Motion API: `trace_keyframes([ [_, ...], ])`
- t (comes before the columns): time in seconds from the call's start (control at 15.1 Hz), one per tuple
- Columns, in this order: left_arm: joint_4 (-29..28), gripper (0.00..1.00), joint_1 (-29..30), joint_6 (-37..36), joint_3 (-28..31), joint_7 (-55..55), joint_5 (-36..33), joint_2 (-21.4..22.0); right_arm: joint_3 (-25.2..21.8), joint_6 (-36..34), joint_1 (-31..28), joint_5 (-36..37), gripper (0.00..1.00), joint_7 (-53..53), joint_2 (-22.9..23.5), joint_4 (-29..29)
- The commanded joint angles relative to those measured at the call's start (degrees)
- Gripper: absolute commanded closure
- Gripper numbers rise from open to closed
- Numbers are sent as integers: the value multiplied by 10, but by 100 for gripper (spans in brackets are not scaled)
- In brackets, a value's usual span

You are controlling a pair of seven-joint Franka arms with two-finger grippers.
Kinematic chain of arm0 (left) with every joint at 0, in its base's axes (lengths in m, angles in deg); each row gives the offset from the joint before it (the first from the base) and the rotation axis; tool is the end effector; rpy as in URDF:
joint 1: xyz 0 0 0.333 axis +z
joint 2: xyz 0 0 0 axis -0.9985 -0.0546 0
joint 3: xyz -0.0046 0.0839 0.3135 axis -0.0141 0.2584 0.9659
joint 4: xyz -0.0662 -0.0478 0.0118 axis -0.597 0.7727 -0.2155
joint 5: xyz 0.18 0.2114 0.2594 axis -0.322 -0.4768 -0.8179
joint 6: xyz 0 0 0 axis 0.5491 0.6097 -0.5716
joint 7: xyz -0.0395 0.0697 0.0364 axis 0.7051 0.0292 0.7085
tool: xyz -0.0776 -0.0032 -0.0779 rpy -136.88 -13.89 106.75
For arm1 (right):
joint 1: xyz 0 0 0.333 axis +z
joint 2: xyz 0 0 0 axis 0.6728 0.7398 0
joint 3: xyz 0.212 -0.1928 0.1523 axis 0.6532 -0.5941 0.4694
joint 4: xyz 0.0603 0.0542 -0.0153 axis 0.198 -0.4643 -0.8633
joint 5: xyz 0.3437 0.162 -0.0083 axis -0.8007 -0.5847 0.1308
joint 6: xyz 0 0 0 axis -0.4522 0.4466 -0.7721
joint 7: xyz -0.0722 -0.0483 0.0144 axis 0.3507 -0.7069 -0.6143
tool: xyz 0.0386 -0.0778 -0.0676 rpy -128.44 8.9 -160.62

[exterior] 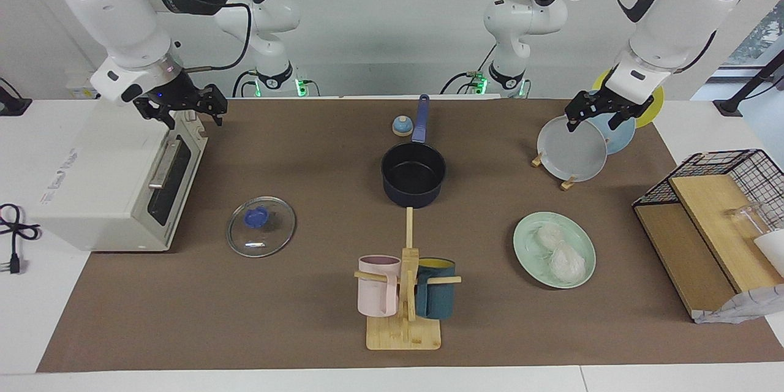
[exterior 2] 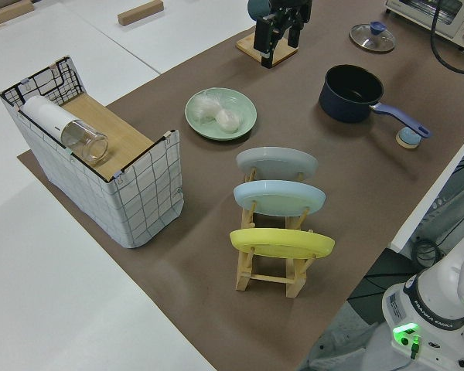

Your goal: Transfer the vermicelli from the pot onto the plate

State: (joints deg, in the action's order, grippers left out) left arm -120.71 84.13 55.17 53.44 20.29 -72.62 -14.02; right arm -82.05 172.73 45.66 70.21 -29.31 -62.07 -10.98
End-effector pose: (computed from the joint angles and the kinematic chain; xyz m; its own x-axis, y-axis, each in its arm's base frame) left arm 0.5288 -0.0563 0.5910 0.9957 -0.0237 -0.0898 -0.0214 -0.9994 0.0260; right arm 0.5288 -0.0113 0.5898 0.9842 0.0895 -0.1527 0.0931 -0.9955 0.0168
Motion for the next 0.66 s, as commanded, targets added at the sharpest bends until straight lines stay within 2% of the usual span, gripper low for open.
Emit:
trace_keyframes([
  [0.0,14,0,-2,-28,0,9,-12,13,1,-11,-5,-9,0,15,-11,6],
  [0.6,18,0,5,-30,-3,4,-10,10,-3,8,-11,-10,0,35,-10,2],
])
